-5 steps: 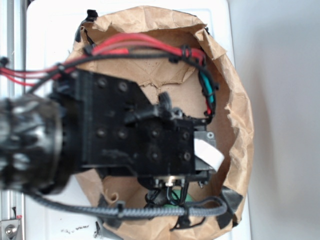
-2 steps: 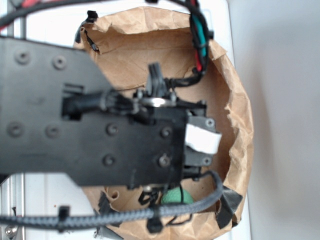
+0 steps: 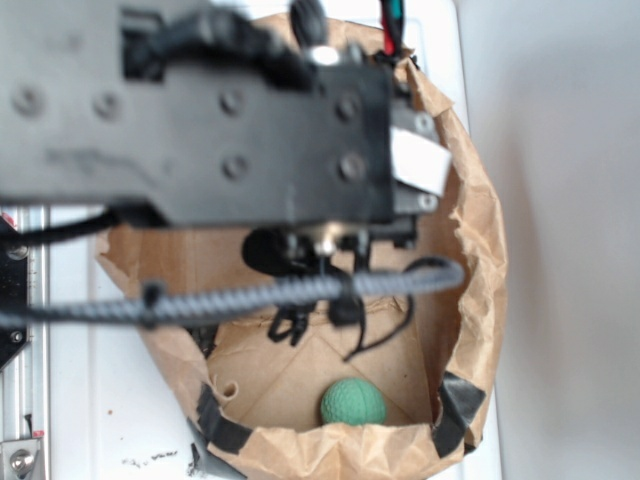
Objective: Grab the blue cloth.
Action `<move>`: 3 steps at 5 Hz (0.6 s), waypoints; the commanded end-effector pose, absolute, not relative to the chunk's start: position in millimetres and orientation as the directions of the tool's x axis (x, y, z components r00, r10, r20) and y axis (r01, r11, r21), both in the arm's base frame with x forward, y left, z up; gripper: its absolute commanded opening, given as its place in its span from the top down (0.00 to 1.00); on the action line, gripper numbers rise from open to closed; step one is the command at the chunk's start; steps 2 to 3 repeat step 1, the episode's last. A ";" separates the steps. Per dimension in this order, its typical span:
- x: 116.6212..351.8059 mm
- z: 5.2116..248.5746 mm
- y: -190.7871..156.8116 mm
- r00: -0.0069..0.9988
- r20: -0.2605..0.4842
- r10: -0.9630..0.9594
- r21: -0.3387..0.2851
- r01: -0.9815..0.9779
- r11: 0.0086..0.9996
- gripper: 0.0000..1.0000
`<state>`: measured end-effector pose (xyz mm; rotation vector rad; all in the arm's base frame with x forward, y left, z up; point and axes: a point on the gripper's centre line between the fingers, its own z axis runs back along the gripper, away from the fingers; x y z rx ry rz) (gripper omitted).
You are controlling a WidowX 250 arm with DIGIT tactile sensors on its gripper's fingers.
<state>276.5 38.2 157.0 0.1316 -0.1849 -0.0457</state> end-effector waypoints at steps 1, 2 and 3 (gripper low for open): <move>263.4 193.5 35.2 0.949 0.300 -0.096 0.120 0.062 0.991 1.00; 263.4 193.5 35.2 0.949 0.300 -0.096 0.120 0.062 0.991 1.00; 263.4 193.5 35.2 0.949 0.300 -0.096 0.120 0.062 0.991 1.00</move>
